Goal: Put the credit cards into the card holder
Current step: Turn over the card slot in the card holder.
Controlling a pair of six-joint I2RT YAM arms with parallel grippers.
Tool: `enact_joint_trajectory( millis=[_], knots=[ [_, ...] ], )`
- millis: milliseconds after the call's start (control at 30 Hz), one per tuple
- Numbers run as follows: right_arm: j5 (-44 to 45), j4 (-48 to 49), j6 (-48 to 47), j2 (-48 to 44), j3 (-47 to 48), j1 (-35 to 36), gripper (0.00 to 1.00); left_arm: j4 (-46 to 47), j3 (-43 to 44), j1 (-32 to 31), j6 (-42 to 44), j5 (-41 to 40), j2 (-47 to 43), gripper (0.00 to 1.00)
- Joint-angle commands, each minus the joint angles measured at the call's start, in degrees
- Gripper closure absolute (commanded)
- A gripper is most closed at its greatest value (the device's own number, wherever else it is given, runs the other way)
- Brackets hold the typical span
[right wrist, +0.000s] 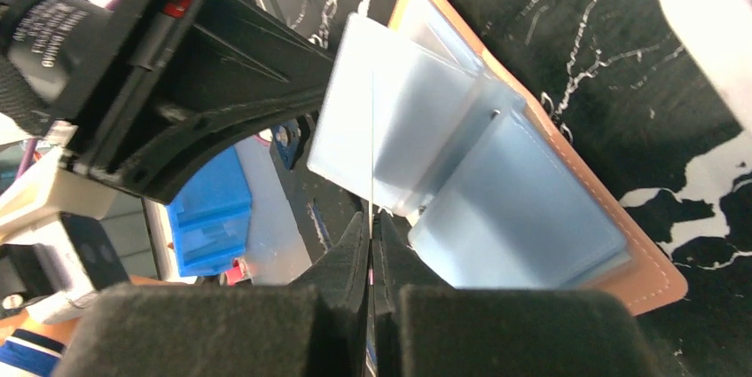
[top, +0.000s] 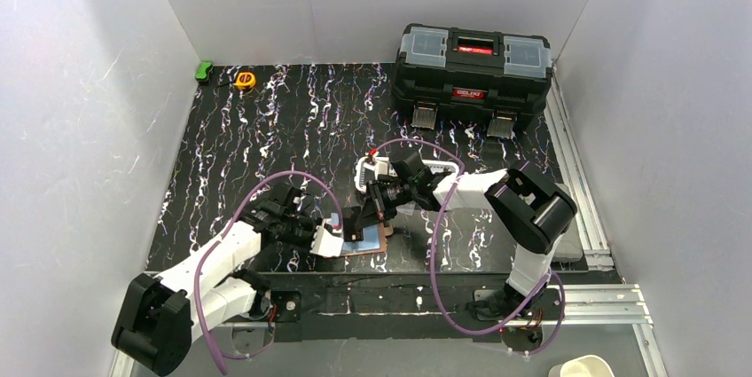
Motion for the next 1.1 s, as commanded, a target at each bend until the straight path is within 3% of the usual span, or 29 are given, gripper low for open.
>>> enact_joint_trajectory(
  millis=[0, 233, 533, 767, 1067],
  knots=[
    [-0.31, -4.99, -2.64, 1.99, 2.2, 0.21, 0.99, -4.68, -0.35, -0.29, 0.57, -0.03, -2.33, 0.8],
    [0.11, -8.47, -4.11, 4.45, 4.11, 0.21, 0.99, -9.27, 2.37, 0.15, 3.99, 0.05, -3.62, 0.86],
    [-0.43, -10.44, -5.26, 4.53, 5.65, 0.26, 0.99, 1.94, 4.67, 0.09, 2.32, 4.36, 4.95, 0.81],
    [-1.1, -9.78, -4.74, 3.48, 5.28, 0.06, 0.99, 4.79, 3.98, -0.36, 7.46, 4.28, 11.78, 0.8],
    [-0.79, -6.81, -2.01, 0.47, 0.13, -2.48, 0.99, 0.05, 1.88, -0.64, 14.39, 3.12, 11.11, 0.81]
  ],
)
